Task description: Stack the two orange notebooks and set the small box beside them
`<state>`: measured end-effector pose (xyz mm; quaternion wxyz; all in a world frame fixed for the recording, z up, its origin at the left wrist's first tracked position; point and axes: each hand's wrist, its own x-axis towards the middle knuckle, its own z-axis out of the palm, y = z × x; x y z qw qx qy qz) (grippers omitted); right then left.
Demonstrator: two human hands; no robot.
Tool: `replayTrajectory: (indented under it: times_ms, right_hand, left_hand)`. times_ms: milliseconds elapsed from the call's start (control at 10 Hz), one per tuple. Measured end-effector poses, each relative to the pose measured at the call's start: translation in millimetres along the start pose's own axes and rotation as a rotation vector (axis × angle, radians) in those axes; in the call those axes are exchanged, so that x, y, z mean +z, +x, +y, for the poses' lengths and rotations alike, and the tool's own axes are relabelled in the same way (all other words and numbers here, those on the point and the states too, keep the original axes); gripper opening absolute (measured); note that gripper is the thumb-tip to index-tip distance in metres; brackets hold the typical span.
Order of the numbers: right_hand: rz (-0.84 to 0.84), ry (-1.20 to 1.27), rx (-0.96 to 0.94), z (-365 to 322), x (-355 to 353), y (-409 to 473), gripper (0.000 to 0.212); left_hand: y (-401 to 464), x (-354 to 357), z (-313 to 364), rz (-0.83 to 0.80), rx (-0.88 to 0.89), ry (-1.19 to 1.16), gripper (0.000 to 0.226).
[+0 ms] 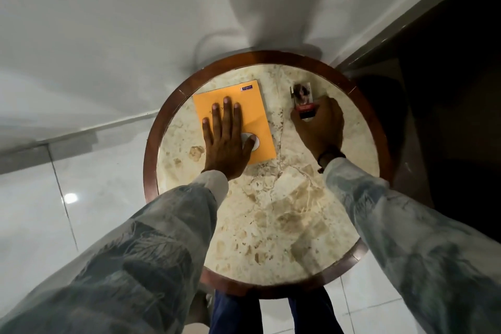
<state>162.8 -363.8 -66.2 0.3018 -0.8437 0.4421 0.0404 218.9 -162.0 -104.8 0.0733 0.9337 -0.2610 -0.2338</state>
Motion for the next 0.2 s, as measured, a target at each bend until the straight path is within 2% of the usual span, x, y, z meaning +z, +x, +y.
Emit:
replayTrajectory:
  times_ms: [200]
  right_hand:
    - [-0.039,0.017,0.057,6.4,9.1,-1.1,0.067]
  left_hand:
    - [1.2,2.6,-2.1,-0.022,0.009,0.013,0.084]
